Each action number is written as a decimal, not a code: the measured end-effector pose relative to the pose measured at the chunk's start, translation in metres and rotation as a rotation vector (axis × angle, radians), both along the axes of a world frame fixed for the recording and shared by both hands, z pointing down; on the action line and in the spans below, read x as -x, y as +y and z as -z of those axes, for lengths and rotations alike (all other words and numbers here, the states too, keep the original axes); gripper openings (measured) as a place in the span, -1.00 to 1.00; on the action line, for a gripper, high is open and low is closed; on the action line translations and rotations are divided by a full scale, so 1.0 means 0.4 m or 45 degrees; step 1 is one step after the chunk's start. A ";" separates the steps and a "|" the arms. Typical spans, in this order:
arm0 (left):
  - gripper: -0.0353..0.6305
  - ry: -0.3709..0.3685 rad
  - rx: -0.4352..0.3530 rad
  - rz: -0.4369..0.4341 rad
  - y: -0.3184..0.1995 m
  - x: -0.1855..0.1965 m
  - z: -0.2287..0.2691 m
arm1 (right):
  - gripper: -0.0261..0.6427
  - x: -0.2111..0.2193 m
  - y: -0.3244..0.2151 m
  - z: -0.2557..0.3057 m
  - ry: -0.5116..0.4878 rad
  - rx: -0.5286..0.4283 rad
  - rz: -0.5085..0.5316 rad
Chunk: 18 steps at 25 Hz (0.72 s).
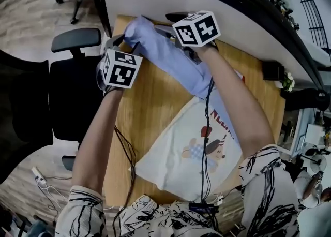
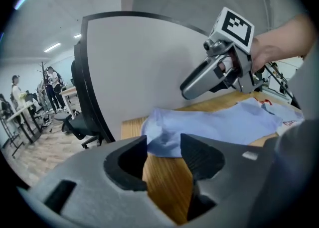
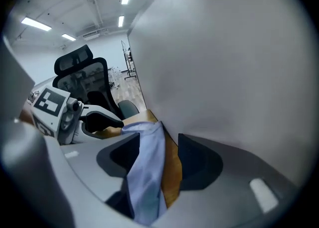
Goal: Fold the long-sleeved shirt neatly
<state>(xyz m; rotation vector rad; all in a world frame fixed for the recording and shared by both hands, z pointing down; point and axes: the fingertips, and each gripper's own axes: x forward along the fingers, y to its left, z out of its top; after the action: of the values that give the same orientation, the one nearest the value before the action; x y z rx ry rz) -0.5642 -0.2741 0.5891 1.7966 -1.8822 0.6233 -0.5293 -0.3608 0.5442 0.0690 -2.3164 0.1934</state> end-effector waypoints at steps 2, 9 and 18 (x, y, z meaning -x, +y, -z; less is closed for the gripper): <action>-0.50 -0.043 0.069 -0.004 -0.004 0.007 -0.020 | -0.17 0.042 0.026 -0.026 0.021 0.020 0.022; -0.86 -0.421 -0.092 -0.172 0.051 -0.045 0.069 | -0.17 0.104 0.076 -0.062 0.056 0.080 0.096; -0.85 -0.634 0.114 -0.425 0.194 -0.177 -0.012 | -0.38 0.125 0.221 -0.083 0.153 0.089 0.498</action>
<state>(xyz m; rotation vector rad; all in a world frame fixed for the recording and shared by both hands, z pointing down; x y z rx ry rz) -0.4935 -0.1964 0.5940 2.0488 -1.8105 1.3596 -0.5791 -0.2725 0.5773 -0.3944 -2.1522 0.0681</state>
